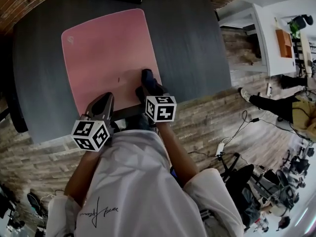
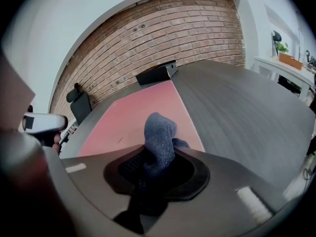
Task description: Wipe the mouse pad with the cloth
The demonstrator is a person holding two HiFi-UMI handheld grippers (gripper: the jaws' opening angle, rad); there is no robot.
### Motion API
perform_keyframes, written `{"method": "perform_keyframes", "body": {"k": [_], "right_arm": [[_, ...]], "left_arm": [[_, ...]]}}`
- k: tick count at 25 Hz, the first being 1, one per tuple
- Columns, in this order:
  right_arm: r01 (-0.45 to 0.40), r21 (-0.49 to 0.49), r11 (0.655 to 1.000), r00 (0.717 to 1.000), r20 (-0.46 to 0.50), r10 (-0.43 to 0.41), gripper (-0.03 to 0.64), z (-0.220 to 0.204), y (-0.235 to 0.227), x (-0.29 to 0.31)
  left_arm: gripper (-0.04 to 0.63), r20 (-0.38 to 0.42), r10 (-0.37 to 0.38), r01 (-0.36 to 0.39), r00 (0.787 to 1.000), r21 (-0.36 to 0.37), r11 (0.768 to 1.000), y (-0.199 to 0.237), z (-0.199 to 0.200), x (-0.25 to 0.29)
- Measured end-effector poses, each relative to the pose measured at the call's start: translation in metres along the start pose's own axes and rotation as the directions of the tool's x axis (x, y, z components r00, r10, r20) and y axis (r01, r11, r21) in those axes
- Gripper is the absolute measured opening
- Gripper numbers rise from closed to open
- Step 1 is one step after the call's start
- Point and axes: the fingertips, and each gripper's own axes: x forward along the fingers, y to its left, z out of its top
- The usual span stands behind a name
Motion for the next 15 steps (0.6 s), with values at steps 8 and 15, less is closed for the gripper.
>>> {"method": "perform_keyframes", "body": {"k": [8, 15], "right_arm": [[-0.018, -0.007, 1.0, 1.0, -0.006, 0.018, 0.103, -0.001, 0.015, 0.006], [-0.036, -0.018, 0.999, 0.999, -0.016, 0.035, 0.103, -0.002, 0.029, 0.012]], "left_arm": [[0.015, 0.015, 0.006, -0.006, 1.0, -0.016, 1.0, 0.008, 0.003, -0.005], [0.015, 0.018, 0.017, -0.016, 1.0, -0.034, 0.999, 0.016, 0.002, -0.011]]}}
